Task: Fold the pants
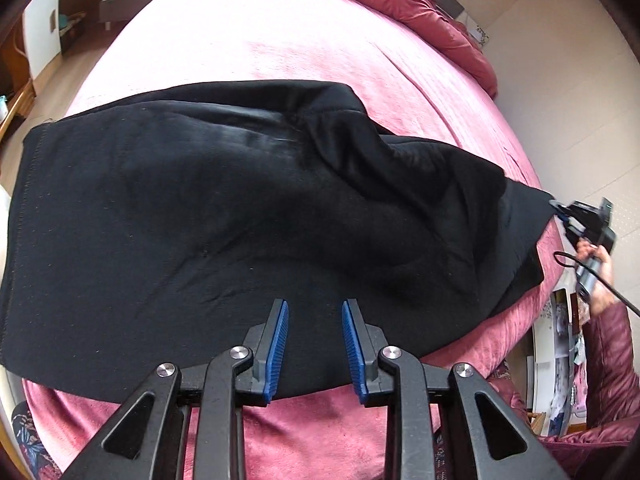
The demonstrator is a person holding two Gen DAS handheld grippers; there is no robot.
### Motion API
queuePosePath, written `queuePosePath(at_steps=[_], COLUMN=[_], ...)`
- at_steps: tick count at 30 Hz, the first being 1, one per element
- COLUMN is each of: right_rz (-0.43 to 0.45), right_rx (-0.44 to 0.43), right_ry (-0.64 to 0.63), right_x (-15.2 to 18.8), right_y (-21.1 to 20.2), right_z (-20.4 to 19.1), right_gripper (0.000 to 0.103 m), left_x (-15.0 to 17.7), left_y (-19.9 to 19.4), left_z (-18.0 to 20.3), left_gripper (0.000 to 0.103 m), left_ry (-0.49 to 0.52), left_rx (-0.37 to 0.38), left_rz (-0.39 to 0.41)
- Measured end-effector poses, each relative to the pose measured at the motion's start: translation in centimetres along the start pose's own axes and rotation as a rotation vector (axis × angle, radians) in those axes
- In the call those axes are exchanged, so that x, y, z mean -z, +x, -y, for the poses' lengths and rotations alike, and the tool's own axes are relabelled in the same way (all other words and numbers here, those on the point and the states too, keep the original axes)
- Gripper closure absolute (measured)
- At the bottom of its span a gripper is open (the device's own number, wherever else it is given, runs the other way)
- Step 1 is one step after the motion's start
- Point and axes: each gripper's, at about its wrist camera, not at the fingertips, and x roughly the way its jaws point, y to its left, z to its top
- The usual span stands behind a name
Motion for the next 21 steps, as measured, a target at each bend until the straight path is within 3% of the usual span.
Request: queuePosePath(at_steps=[5,14,21], right_rz=[0.058,-0.082,-0.072], right_rx=[0.016,0.169,0.068], right_ry=[0.024,0.225,0.327], right_x=[0.8,6.4,7.3], right_y=[-5.8,-1.9,-1.3], right_z=[2.7,15.2,18.7], right_gripper=[0.098,0.098,0.092], left_x=[0.1,-0.4,-0.2], left_y=[0.1,0.9,1.9], left_z=[0.7,2.2,3.0], left_gripper=[0.075,0.075,0.074], left_ry=[0.033,0.083,0.1], left_rx=[0.027,0.037,0.023], left_rz=[-0.004,-0.041,-0.071])
